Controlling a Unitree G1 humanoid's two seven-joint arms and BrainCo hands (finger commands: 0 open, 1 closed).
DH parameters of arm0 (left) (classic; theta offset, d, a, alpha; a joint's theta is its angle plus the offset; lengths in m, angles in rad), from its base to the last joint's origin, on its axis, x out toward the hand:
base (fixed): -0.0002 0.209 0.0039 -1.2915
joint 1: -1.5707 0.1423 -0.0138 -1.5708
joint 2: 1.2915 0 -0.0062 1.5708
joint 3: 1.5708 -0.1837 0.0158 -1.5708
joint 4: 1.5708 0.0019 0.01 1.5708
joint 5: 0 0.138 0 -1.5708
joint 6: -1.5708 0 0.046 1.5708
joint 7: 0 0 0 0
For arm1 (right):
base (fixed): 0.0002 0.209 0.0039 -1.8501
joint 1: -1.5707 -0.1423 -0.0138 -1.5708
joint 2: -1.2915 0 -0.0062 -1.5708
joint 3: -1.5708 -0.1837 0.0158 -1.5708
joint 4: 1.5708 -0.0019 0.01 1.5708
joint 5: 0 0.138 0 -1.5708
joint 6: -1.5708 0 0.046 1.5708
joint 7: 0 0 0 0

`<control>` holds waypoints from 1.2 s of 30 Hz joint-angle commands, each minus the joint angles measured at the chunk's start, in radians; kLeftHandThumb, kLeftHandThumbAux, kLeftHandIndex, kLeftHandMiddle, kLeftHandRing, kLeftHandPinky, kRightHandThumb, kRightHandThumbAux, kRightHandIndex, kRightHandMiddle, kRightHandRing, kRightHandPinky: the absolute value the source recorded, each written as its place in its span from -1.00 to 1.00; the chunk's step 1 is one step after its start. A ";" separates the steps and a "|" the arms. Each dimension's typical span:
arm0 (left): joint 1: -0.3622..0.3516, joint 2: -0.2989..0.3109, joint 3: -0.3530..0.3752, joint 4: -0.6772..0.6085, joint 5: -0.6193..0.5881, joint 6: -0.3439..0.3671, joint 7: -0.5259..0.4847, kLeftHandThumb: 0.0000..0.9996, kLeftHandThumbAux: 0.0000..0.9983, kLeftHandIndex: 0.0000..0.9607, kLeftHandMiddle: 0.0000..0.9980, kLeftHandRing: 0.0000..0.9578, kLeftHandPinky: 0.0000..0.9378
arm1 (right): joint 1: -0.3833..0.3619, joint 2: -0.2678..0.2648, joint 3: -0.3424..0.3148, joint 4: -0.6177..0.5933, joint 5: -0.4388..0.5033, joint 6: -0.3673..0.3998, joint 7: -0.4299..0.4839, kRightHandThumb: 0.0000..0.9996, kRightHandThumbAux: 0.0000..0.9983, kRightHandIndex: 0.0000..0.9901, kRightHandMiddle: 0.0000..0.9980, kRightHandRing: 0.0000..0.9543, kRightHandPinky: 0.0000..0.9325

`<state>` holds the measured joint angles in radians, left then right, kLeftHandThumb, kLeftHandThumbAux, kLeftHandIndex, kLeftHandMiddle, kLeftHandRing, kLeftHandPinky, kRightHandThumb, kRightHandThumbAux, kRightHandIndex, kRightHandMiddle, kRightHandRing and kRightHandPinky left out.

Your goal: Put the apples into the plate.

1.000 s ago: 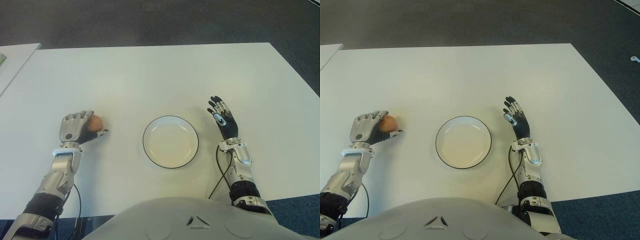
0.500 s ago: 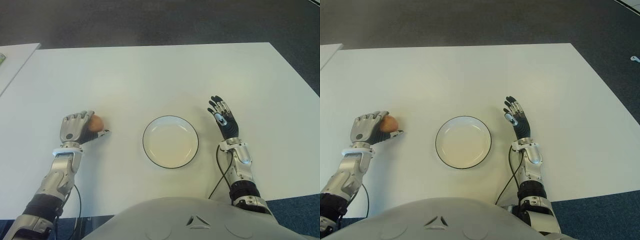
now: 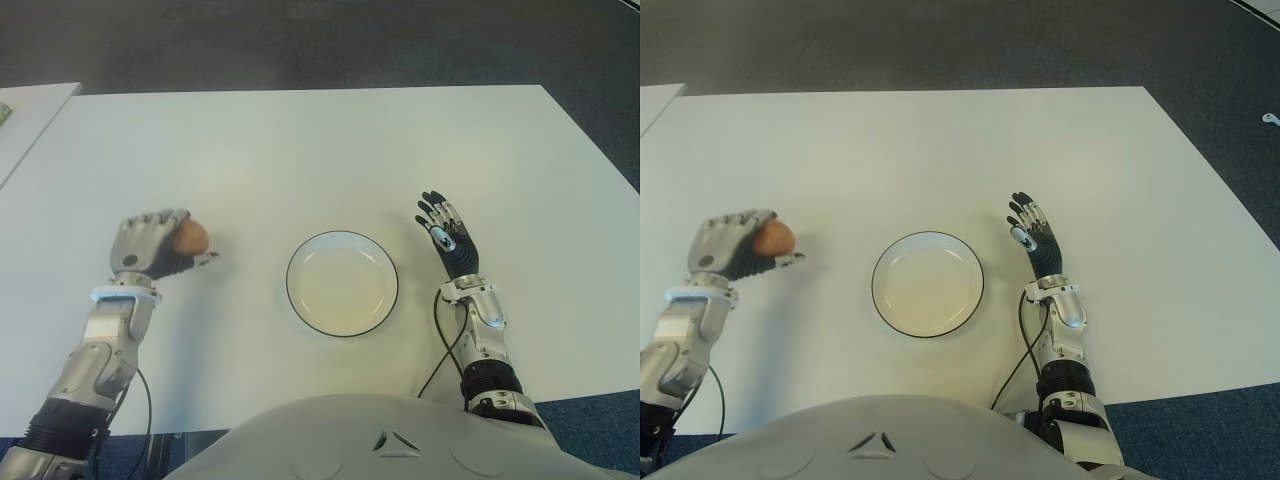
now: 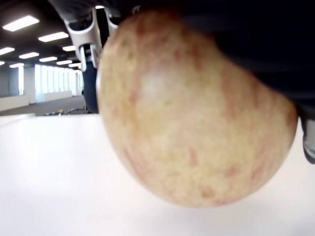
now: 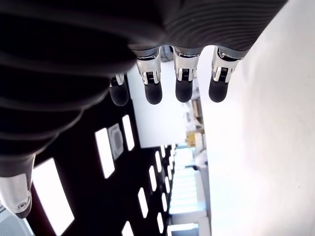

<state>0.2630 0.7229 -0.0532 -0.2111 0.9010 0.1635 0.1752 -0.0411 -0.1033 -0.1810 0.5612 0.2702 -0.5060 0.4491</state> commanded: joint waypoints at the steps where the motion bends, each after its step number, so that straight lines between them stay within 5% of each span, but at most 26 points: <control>1: -0.008 -0.001 0.060 -0.209 0.027 0.034 -0.107 0.49 0.39 -0.08 0.71 0.75 0.67 | 0.061 0.011 -0.003 0.091 0.002 0.058 0.002 -0.68 0.07 -0.85 -0.89 -0.95 -0.95; 8: -0.035 -0.005 0.065 -0.322 0.116 0.021 -0.173 0.50 0.39 -0.08 0.72 0.77 0.71 | 0.051 0.008 -0.002 0.116 -0.003 0.055 0.007 -0.69 0.07 -0.86 -0.92 -0.96 -0.95; 14: -0.059 -0.041 0.067 -0.429 0.155 0.059 -0.339 0.50 0.39 -0.08 0.70 0.74 0.65 | 0.052 0.009 -0.001 0.126 -0.005 0.047 0.012 -0.69 0.07 -0.87 -0.93 -0.97 -0.96; 22: -0.098 -0.082 0.059 -0.443 0.214 0.041 -0.409 0.50 0.39 -0.08 0.67 0.71 0.60 | 0.054 0.014 -0.003 0.131 -0.006 0.034 0.007 -0.69 0.08 -0.87 -0.93 -0.98 -0.96; 36: -0.162 -0.215 -0.075 -0.459 0.362 0.007 -0.484 0.50 0.39 -0.08 0.68 0.74 0.64 | 0.072 0.031 0.012 0.118 -0.014 0.031 0.006 -0.68 0.06 -0.86 -0.93 -0.98 -0.98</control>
<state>0.1293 0.5422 -0.0897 -0.6633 1.2158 0.1808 -0.2848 -0.0603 -0.1027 -0.1774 0.6009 0.2639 -0.5223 0.4642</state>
